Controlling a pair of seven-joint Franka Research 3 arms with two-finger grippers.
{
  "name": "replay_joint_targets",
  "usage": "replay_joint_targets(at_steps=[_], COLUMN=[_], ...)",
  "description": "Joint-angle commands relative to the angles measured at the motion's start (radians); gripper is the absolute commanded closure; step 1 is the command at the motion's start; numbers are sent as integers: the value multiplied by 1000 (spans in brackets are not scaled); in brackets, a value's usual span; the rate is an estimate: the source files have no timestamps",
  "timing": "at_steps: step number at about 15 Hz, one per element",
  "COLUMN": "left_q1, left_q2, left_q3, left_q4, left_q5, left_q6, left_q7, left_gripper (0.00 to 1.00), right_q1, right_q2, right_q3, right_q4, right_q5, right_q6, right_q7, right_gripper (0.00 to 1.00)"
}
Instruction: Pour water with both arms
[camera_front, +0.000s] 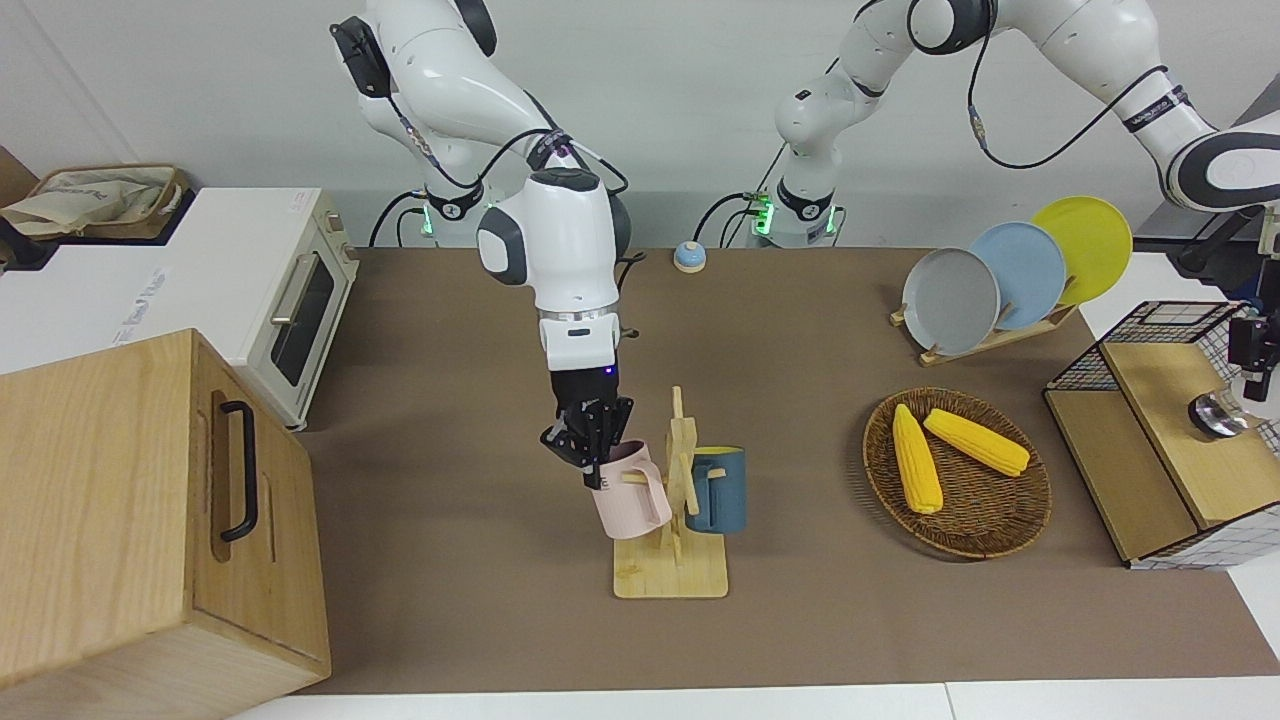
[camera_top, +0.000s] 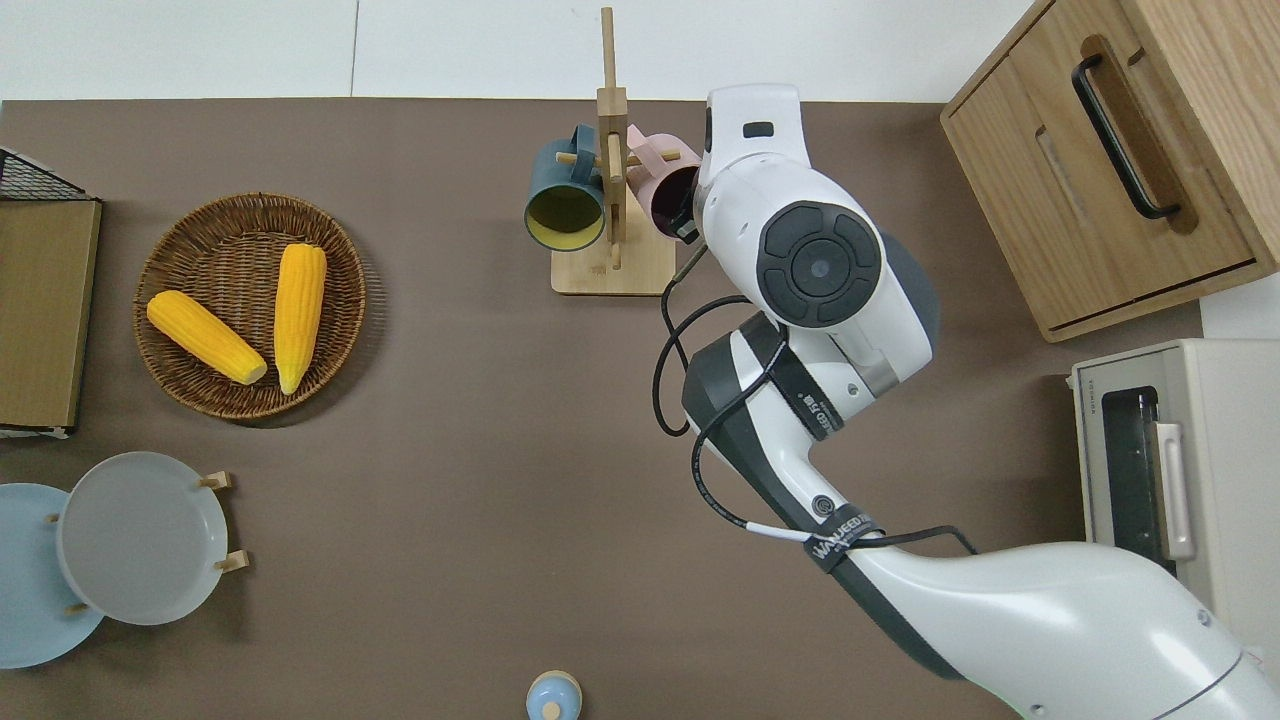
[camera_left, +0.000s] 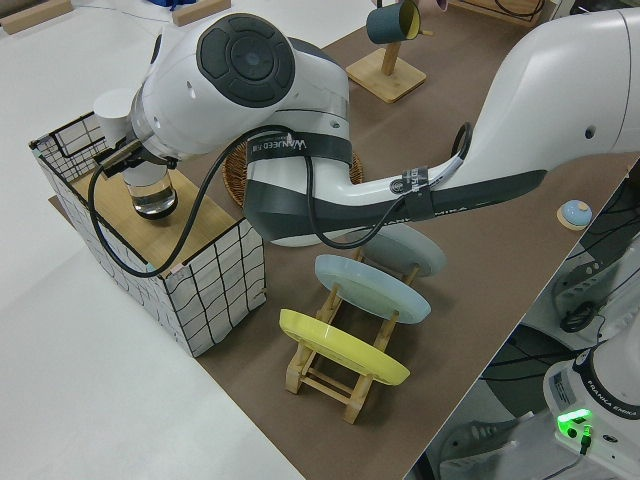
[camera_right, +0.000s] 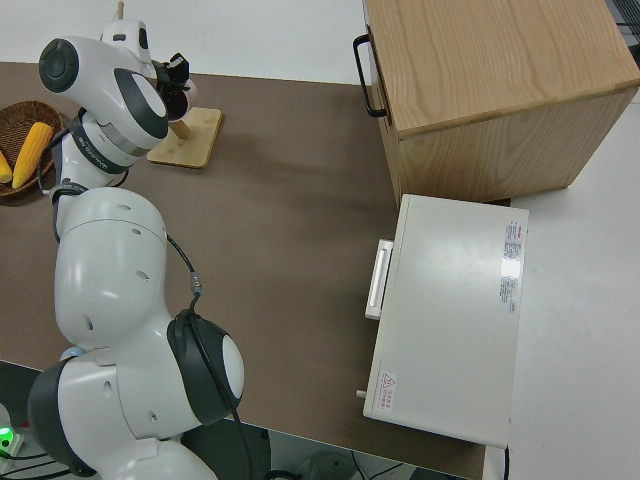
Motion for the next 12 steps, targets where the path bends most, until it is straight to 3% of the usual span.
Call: replay_joint_targets(at_steps=[1, 7, 12], left_q1=[-5, -5, -7], left_q2=[-38, -55, -93], left_q3=[11, 20, 13], left_q4=[21, 24, 24], left_q5=[19, 21, 100], left_q6=[-42, -73, -115], left_q7=[-39, -49, -136], left_gripper=[1000, 1000, 1000], right_q1=[-21, -33, -33], right_q2=[-22, -24, -27], right_q3=[10, 13, 13], right_q4=[-10, -13, -13], right_q5=[-8, -11, -11], right_q6=[-9, -23, -35], right_q7=[12, 10, 10], right_gripper=[1000, 1000, 1000])
